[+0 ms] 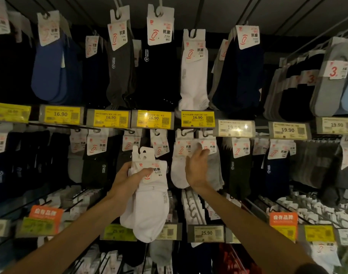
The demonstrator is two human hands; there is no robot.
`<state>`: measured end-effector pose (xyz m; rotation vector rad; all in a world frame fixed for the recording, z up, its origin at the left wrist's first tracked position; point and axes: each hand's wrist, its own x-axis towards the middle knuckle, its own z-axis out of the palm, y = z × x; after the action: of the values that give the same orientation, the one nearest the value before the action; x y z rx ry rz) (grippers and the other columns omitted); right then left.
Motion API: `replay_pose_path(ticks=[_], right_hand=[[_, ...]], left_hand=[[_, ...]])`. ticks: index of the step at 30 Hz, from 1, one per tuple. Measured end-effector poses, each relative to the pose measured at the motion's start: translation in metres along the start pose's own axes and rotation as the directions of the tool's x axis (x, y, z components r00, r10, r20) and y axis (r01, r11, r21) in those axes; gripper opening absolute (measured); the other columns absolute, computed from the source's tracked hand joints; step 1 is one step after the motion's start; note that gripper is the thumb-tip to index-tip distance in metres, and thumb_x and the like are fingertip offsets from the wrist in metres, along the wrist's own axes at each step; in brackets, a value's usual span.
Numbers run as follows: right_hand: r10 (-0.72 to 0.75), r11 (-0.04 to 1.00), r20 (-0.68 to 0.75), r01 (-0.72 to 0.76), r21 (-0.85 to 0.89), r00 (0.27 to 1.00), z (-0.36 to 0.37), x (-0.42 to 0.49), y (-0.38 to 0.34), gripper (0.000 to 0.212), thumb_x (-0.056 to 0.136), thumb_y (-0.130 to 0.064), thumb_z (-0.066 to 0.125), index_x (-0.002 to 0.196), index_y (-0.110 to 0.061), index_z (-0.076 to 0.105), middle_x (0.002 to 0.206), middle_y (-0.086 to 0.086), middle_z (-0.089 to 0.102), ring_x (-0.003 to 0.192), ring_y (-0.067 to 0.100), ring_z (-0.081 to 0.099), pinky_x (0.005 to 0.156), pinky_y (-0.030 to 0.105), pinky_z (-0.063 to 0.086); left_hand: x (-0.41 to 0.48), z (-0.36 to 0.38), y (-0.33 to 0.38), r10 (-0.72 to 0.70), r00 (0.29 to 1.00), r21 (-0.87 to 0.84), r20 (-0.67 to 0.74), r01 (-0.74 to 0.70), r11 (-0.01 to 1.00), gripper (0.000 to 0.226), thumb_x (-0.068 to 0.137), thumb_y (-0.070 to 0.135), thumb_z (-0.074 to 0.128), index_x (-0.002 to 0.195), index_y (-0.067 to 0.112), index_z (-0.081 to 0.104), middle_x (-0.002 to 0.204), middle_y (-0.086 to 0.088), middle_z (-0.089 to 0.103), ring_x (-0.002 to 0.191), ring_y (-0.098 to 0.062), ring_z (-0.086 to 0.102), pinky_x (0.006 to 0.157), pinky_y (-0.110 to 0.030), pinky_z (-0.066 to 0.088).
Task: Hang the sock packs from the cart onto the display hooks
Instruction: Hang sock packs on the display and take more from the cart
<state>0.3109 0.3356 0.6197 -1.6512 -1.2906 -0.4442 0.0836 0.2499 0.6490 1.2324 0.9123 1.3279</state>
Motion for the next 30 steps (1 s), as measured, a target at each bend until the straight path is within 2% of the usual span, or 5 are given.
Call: replay_pose_path(ticks=[4,8,15,20,30], right_hand=[[-0.33,0.91,0.036,0.328,-0.255,0.943,0.004,-0.006,0.011,0.087,0.061,0.01,0.07,0.14,-0.007,0.039,0.127,0.024,0.042,0.108,0.035,0.047,0.086,0.043,0.052],[-0.355,0.818,0.289,0.446,-0.365,0.889,0.012,-0.002,0.011,0.067,0.065,-0.013,0.077,0.129,-0.012,0.058,0.143,0.023,0.044,0.132,0.043,0.04,0.106,0.051,0.039],[-0.16,0.827,0.491,0.388,-0.406,0.856,0.022,0.013,0.012,0.078,0.097,-0.033,0.045,0.155,-0.03,-0.006,0.156,0.017,-0.03,0.143,0.04,-0.028,0.117,0.06,-0.006],[-0.055,0.804,0.605,0.394,-0.445,0.795,0.042,0.038,0.014,0.078,0.098,-0.043,0.038,0.155,-0.025,-0.012,0.153,0.022,-0.034,0.14,0.047,-0.029,0.118,0.06,-0.001],[0.09,0.719,0.752,0.48,-0.503,0.653,0.026,0.06,-0.01,0.075,0.103,-0.023,0.036,0.152,-0.015,-0.02,0.153,0.022,-0.033,0.139,0.046,-0.03,0.114,0.058,-0.01]], left_hand=[[0.006,0.007,-0.01,-0.025,1.0,-0.007,0.006,0.025,1.0,0.045,0.08,0.018,0.08,0.12,0.022,0.059,0.103,-0.001,0.071,0.088,-0.017,0.069,0.065,-0.029,0.053],[0.007,0.015,-0.017,-0.037,0.999,-0.006,0.028,0.037,0.999,0.04,0.079,0.018,0.08,0.114,0.024,0.061,0.105,-0.003,0.073,0.092,-0.02,0.07,0.073,-0.033,0.056],[0.012,0.017,-0.02,-0.049,0.998,0.001,0.027,0.049,0.999,0.046,0.077,0.019,0.082,0.118,0.022,0.062,0.105,-0.003,0.074,0.092,-0.02,0.071,0.077,-0.034,0.057],[0.018,0.018,-0.022,-0.05,0.998,0.009,0.026,0.05,0.999,0.044,0.078,0.02,0.081,0.117,0.023,0.062,0.106,-0.002,0.074,0.09,-0.019,0.072,0.071,-0.03,0.056],[0.038,0.035,-0.033,-0.081,0.997,-0.009,-0.006,0.081,0.997,0.039,0.078,0.018,0.082,0.112,0.021,0.062,0.098,0.001,0.073,0.077,-0.01,0.071,0.051,-0.018,0.052]])
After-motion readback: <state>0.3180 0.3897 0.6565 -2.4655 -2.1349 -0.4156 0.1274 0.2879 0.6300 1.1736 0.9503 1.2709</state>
